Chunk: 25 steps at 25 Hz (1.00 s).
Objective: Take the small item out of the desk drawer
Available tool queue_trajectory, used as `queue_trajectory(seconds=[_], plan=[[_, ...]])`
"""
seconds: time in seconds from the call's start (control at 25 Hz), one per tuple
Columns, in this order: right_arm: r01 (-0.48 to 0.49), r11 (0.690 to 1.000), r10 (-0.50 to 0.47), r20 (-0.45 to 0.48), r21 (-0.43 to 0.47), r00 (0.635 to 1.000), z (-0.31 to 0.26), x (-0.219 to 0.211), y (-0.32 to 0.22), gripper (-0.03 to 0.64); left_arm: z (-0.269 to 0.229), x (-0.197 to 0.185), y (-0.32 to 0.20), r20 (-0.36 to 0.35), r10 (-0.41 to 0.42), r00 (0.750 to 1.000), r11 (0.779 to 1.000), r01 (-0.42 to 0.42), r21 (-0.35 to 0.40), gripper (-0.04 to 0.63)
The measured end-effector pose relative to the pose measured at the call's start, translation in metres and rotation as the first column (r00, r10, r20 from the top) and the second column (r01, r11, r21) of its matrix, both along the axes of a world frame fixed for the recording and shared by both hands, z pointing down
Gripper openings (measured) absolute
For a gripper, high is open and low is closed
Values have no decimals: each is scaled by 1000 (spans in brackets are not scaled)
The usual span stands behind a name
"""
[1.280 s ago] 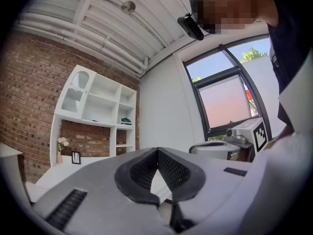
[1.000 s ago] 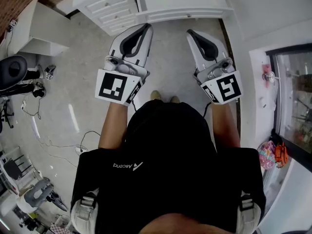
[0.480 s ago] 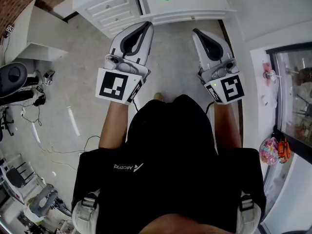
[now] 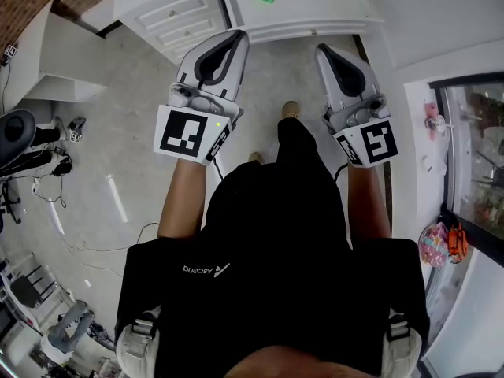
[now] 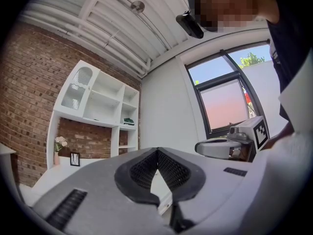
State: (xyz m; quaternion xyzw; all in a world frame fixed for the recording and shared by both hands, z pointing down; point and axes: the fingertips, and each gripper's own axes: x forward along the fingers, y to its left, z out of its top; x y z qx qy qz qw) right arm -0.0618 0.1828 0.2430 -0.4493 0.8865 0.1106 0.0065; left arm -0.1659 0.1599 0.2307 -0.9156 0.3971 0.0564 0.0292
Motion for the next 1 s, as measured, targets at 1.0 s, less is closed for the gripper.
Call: queue_trajectory(seconds=[1.0], plan=[[90, 996, -90, 14, -24, 996, 27, 94, -239, 2, 44, 85, -228, 86, -100, 991, 992, 106, -72, 0]])
